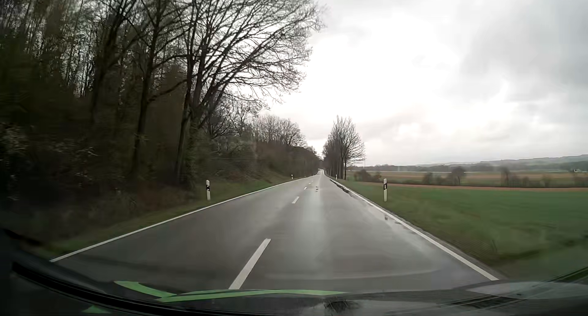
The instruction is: Follow the waypoints while adhering to traffic rules and regulations
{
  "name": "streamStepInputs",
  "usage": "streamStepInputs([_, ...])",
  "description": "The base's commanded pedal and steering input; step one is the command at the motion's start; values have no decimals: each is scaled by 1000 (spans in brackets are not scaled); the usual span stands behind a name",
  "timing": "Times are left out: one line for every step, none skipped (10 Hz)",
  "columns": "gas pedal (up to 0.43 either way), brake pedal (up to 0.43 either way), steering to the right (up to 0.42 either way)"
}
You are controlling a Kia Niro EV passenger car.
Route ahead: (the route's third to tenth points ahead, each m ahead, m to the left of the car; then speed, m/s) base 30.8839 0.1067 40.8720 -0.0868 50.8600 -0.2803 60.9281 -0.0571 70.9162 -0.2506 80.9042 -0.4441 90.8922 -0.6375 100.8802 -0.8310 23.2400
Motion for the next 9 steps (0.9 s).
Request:
streamStepInputs([157,0,3])
streamStepInputs([157,0,3])
streamStepInputs([157,0,3])
streamStepInputs([157,0,2])
streamStepInputs([157,0,3])
streamStepInputs([157,0,3])
streamStepInputs([157,0,3])
streamStepInputs([169,0,2])
streamStepInputs([169,0,2])
